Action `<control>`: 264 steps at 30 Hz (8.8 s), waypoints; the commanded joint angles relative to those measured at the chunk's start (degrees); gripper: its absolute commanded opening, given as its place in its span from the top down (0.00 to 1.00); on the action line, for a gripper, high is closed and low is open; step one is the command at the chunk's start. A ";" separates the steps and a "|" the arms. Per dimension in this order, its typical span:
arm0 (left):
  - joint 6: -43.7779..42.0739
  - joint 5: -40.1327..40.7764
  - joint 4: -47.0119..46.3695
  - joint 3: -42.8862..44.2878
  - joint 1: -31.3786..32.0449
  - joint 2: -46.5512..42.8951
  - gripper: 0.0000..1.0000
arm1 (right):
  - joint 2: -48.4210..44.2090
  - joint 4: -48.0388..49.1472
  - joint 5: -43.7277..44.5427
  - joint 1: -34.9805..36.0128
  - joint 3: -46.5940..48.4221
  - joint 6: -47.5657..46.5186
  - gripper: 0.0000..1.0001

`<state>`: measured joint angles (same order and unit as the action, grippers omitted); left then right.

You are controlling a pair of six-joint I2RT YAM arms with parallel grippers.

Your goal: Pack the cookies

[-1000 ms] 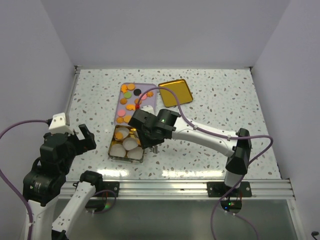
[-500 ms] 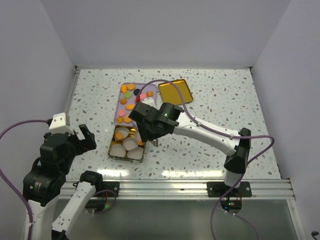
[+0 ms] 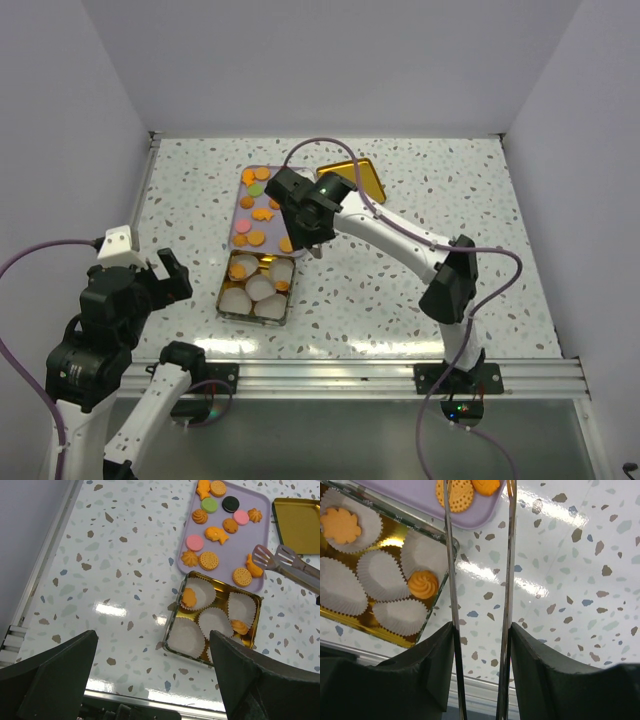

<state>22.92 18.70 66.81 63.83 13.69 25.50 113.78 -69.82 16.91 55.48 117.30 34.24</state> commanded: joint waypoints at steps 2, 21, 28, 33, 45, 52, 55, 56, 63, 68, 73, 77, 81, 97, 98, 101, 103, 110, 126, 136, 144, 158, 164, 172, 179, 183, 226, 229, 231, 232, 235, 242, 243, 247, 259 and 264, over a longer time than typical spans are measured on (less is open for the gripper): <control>-0.51 1.52 -2.56 -0.20 0.46 0.08 0.00 | 3.55 -1.54 -1.17 -1.08 6.53 -3.91 0.51; 0.55 2.83 -3.17 -1.17 0.46 0.78 0.00 | 10.41 -1.11 -6.44 -5.03 9.71 -6.99 0.53; 0.64 2.92 -3.35 -1.34 0.46 0.70 0.00 | 10.15 -0.05 -8.47 -5.03 6.98 -6.47 0.54; 0.64 2.84 -3.35 -1.43 0.46 0.70 0.00 | 10.68 -0.58 -8.47 -5.03 6.63 -6.20 0.59; 0.46 2.40 -3.44 -1.52 0.46 0.52 0.00 | 11.47 -2.94 -8.03 -5.03 9.35 -5.76 0.67; 0.20 1.78 -3.70 -1.61 0.46 0.17 0.00 | 11.21 -6.37 -8.91 -4.95 18.40 -5.24 0.67; 0.02 1.61 -3.79 -1.61 0.46 0.08 0.00 | 9.46 -6.73 -9.78 -5.12 18.94 -4.62 0.67; 0.02 1.60 -3.79 -1.61 0.46 0.08 0.00 | 8.75 -6.64 -10.14 -4.95 18.76 -4.18 0.67; -0.24 1.08 -3.79 -1.61 0.46 -0.18 0.00 | 2.77 -4.19 -13.21 -4.95 16.13 -2.16 0.70; -0.33 0.81 -3.88 -1.61 0.46 -0.36 0.00 | -0.48 -2.51 -14.97 -4.42 14.98 -0.58 0.69; -0.59 0.64 -3.96 -1.69 0.46 -0.62 0.00 | -1.80 -2.34 -15.50 -3.10 14.98 0.21 0.69; -0.59 0.64 -3.96 -1.69 0.37 -0.97 0.00 | -2.68 -1.99 -16.38 -1.70 15.16 0.65 0.69; -0.50 0.64 -3.88 -1.61 0.46 -0.97 0.00 | -3.65 -1.81 -17.95 0.58 14.72 0.74 0.68; -1.12 -0.24 -3.96 -1.61 0.46 -1.33 0.00 | -12.53 4.43 -16.99 9.03 -3.56 5.05 0.68; -1.12 -0.24 -3.96 -1.61 0.46 -1.41 0.00 | -12.35 4.43 -16.99 9.03 -3.91 5.05 0.69; -1.21 -0.33 -3.79 -1.52 0.46 -1.50 0.00 | -12.00 4.78 -16.99 9.20 -5.06 4.79 0.69; -1.21 -0.33 -3.88 -1.43 0.46 -1.41 0.00 | -11.47 5.04 -16.99 9.38 -5.32 4.70 0.69; -1.03 0.02 -3.52 -1.17 0.46 -1.77 0.00 | -10.15 4.26 -15.77 10.43 -5.67 4.87 0.70; -0.94 0.28 -3.61 -1.43 0.46 -1.68 0.00 | -5.50 -0.84 -12.87 10.52 0.38 2.06 0.57; -0.59 0.73 -3.70 -1.69 0.46 -1.41 0.00 | -3.22 -3.91 -10.32 9.91 6.97 -0.05 0.51; -0.07 1.43 -3.70 -1.69 0.46 -0.98 0.00 | 1.97 -6.82 -12.33 1.92 16.65 -3.65 0.52; 1.95 4.86 -3.09 -1.69 0.46 -0.98 0.00 | 15.07 -5.85 -16.03 -5.47 24.91 -9.63 0.52; 2.39 5.65 -3.00 -1.69 0.46 -0.53 0.00 | 18.67 -4.53 -15.67 -6.27 26.05 -10.59 0.52; 2.48 5.73 -2.91 -1.69 0.46 -0.01 0.00 | 15.96 -1.81 -18.05 -6.00 20.36 -9.98 0.53; 2.31 5.38 -3.09 -1.96 0.46 -0.18 0.00 | 14.72 -1.19 -19.54 -4.42 21.31 -8.40 0.53; 2.22 5.21 -3.26 -1.96 0.46 -0.36 0.00 | 15.16 -0.93 -20.42 -3.19 22.19 -7.52 0.53; 0.37 1.96 -4.05 -2.40 0.46 -1.68 0.00 | 11.73 -15.96 -1.51 0.41 16.65 -8.93 0.54; 0.37 1.96 -3.96 -2.49 0.46 -1.85 0.00 | 11.38 -14.03 -4.15 0.50 18.40 -9.10 0.54; 0.37 2.04 -4.05 -2.49 0.46 -1.94 0.00 | 11.82 -13.41 -4.95 0.50 21.03 -8.93 0.54; 0.46 2.13 -4.05 -2.49 0.46 -2.12 0.00 | 11.99 -13.24 -5.13 0.50 21.83 -8.93 0.53; 0.46 2.31 -4.05 -2.49 0.46 -2.38 0.00 | 11.82 -12.45 -6.00 0.50 23.15 -8.75 0.53; 0.64 2.57 -3.88 -2.40 0.46 -3.00 0.00 | 13.75 -13.49 -7.06 0.59 22.54 -8.93 0.53; 0.72 2.57 -3.88 -2.40 0.46 -3.08 0.00 | 14.01 -13.76 -6.80 0.50 22.54 -8.93 0.53; 0.73 2.75 -3.79 -2.31 0.46 -3.17 0.00 | 15.51 -14.90 -6.19 0.59 23.68 -9.01 0.53; 0.64 2.48 -3.88 -2.40 0.46 -3.17 0.00 | 19.29 -16.40 -5.48 0.94 25.53 -8.84 0.52; 0.46 2.22 -4.05 -2.49 0.46 -3.00 0.00 | 19.90 -16.31 -5.13 0.94 25.00 -8.84 0.52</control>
<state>24.40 21.21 65.21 61.47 13.69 22.52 133.91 -76.82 10.98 56.23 140.55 25.45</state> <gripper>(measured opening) 0.999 0.481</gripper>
